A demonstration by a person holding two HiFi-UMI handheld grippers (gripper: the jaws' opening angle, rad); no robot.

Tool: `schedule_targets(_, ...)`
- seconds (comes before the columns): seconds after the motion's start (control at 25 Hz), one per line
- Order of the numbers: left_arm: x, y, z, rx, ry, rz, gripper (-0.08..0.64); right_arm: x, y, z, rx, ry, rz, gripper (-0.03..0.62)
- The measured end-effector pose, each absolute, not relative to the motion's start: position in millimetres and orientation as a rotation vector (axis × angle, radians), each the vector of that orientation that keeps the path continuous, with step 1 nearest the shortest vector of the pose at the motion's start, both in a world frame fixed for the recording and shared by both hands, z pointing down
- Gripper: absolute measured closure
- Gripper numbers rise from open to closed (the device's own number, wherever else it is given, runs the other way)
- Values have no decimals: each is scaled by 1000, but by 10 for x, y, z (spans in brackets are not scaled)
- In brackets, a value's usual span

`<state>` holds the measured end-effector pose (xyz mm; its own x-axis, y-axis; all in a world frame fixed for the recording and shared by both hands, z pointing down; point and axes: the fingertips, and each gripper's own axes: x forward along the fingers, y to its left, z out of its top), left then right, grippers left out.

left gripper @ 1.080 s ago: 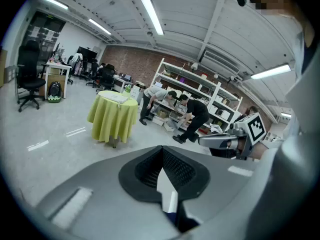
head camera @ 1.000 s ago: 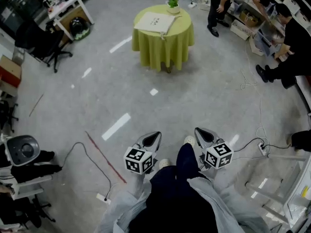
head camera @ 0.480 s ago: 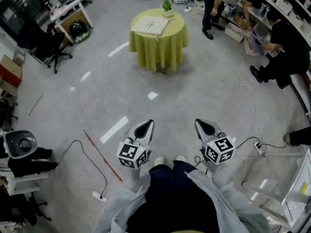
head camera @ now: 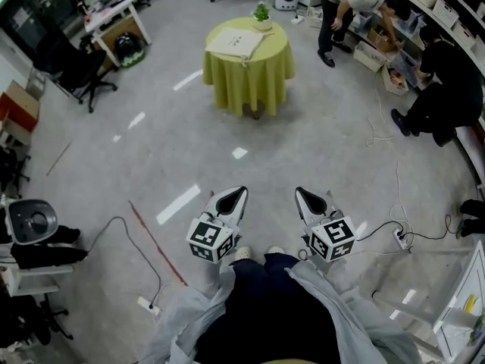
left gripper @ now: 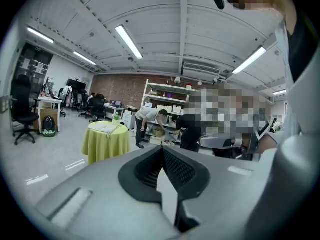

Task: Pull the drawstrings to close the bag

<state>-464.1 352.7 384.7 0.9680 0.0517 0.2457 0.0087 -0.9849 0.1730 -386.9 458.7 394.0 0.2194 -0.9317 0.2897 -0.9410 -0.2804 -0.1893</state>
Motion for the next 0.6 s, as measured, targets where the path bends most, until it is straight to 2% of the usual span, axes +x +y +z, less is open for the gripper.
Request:
schedule_targets(0.32, -4493, 3763, 3777, 2912, -24, 303, 541, -3722, 4833, 3930, 2446, -1887, 511, 589)
schedule_targets(0.36, -4496, 3803, 3758, 2895, -26, 280, 531, -3709, 4875, 3929, 2459, -1885, 507, 589)
schedule_targets(0.44, -4496, 3870, 3725, 2858, -17, 249, 459, -3660, 4957, 3913, 2499, -1867, 500, 588)
schedule_targets(0.52, -4494, 3898, 3710, 2836, -14, 239, 393, -3613, 5016, 3895, 2528, -1845, 495, 531)
schedule_targets(0.6, -4469, 3879, 3712, 2829, -19, 236, 382, -3562, 5025, 3883, 2539, -1830, 486, 488)
